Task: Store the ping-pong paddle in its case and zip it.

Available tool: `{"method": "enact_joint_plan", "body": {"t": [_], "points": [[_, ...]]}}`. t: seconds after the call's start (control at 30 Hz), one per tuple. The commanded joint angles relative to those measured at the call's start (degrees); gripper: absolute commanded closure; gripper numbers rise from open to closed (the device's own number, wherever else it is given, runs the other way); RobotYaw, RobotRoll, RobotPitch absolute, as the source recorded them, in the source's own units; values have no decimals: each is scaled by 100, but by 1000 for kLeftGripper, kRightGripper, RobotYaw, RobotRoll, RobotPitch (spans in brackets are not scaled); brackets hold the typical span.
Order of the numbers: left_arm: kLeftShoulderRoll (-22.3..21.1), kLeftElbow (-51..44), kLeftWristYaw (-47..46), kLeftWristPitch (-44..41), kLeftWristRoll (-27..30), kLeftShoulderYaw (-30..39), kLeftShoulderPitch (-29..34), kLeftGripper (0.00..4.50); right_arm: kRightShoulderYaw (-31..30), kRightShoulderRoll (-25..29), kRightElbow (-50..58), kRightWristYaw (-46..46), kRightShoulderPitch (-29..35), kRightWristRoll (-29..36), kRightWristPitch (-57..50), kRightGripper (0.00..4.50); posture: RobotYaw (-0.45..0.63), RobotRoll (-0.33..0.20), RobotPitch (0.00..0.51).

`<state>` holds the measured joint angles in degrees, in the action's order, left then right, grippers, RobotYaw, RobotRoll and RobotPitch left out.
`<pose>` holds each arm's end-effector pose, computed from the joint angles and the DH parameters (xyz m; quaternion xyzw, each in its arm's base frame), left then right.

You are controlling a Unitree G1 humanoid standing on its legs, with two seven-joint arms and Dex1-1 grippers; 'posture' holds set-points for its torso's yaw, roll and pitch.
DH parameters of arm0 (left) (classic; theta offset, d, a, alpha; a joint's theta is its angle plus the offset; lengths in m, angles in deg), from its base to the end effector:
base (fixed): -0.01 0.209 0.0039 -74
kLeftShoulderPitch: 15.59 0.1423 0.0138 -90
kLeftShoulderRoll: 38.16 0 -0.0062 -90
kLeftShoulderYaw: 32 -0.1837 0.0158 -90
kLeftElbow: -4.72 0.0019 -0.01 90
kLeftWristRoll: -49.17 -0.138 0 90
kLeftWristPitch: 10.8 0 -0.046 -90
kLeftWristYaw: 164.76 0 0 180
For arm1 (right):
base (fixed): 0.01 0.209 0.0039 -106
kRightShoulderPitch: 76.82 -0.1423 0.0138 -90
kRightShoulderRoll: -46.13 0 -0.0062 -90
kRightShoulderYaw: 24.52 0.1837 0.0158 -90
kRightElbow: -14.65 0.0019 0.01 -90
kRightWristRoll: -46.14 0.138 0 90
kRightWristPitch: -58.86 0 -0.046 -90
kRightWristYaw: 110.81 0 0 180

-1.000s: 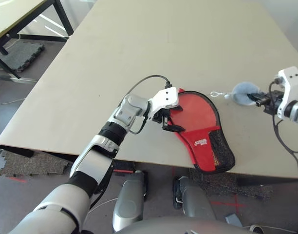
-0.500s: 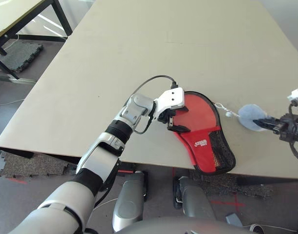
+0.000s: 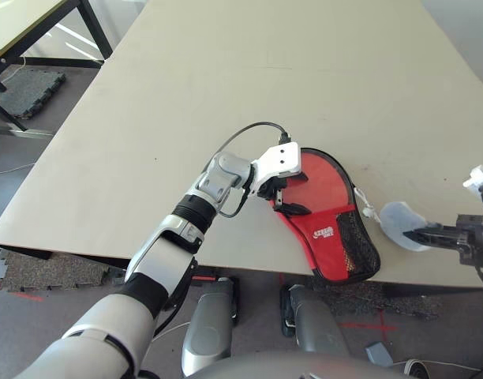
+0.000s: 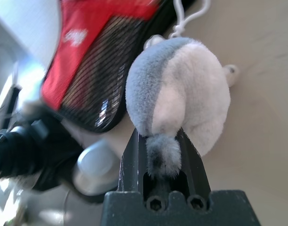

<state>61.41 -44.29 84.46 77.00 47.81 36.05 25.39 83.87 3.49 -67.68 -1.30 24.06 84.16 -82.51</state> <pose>0.3315 0.0706 0.1220 0.2095 0.0949 -0.7035 0.6725 0.1619 -0.3483 0.1552 0.0518 0.3986 0.3985 0.8244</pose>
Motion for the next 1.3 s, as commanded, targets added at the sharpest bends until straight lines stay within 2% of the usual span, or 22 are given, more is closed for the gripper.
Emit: {"method": "enact_joint_plan", "body": {"t": [0.03, 0.23, 0.43, 0.57, 0.73, 0.87, 0.97, 1.0, 1.1, 1.3], "points": [[42, 156, -44, -190, -231, -239, 203, 0, -327, 157, 266, -421, 424, 96, -137, 4478, -3, 0, 207], [94, 143, -93, -215, -219, -232, 208, 0, -531, 400, 418, -634, 1059, -64, -6, 4478, -1, 0, 204], [94, 154, -98, -196, -226, -234, 221, 0, -724, 765, 97, -856, 1600, -365, 271, 4478, -2, 0, 199], [97, 201, -103, -172, -229, -228, 193, 0, -605, 666, -247, -753, 1579, -466, 560, 4478, -5, 0, 191], [86, 225, -93, -158, -223, -213, 163, 0, 233, 318, -525, -964, 949, 538, -13, 2845, -8, 0, 183], [75, 284, -100, -160, -196, -144, 101, 0, 1011, 250, -886, -964, 279, 1003, -294, 1259, -6, 0, 180], [59, 310, -127, -182, -170, -75, 49, 0, 1525, 213, -1111, -690, -559, 1571, -803, 152, 0, 0, 177], [51, 308, -133, -193, -161, -54, 39, 0, 1604, 201, -1162, -614, -772, 1659, -896, 27, 1, 0, 176], [2, 248, -171, -273, -98, 57, 33, 0, 1626, -19, -1372, -93, -1401, 1577, -797, 27, 9, 0, 174], [-199, -168, -348, -731, 218, 507, 108, 0, 1165, -1002, -1545, 1407, -2332, 416, 753, 27, 27, 0, 170]]}}
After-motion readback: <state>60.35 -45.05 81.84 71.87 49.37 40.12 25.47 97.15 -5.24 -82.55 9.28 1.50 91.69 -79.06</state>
